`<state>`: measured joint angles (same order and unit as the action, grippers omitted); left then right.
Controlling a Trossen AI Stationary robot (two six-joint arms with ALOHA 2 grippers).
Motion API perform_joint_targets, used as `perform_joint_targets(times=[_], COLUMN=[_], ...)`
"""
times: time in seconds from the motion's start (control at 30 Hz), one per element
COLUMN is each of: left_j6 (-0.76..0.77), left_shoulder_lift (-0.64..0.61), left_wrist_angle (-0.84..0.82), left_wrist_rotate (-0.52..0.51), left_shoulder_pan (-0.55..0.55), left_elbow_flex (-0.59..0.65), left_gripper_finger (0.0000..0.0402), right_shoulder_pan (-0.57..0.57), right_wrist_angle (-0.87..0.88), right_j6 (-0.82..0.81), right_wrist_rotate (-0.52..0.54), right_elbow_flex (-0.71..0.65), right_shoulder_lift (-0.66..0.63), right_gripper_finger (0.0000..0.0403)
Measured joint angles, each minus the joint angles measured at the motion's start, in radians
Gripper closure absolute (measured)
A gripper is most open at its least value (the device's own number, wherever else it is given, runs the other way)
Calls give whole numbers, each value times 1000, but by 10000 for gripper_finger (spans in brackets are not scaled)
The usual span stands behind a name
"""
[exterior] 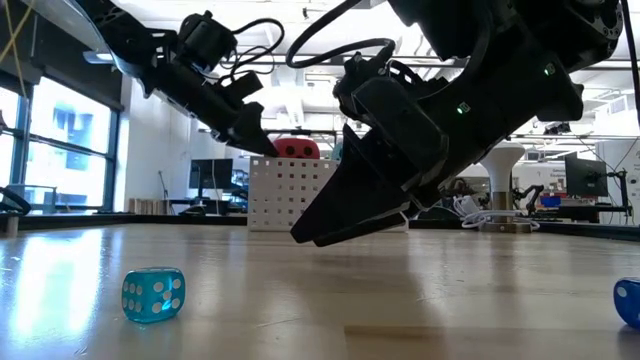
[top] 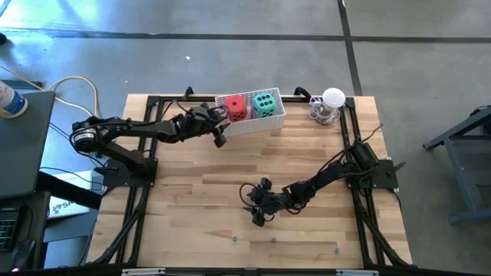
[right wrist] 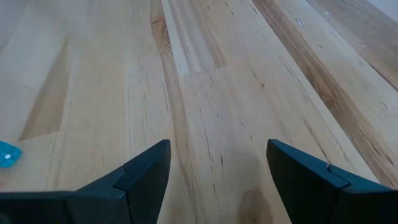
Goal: Pick & Place Dice
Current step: Put the small orange dice into the white bin
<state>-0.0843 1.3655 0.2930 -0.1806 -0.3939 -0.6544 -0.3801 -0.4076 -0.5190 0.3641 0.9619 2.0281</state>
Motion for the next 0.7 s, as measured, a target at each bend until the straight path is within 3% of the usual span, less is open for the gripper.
perform_joint_targets(times=[0.43,0.7], left_j6=[-33,-30], left_shoulder_lift=[19,18], left_wrist_angle=[-16,-10], left_wrist_rotate=[-1,-7], left_shoulder_pan=[0,1], left_elbow_flex=[1,1], left_gripper_finger=[273,171], right_shoulder_pan=[0,0], right_wrist_angle=[0,6], right_j6=[0,0], right_wrist_rotate=[0,0], right_elbow_flex=[0,0], right_shoulder_lift=[0,0], right_gripper_finger=[144,144])
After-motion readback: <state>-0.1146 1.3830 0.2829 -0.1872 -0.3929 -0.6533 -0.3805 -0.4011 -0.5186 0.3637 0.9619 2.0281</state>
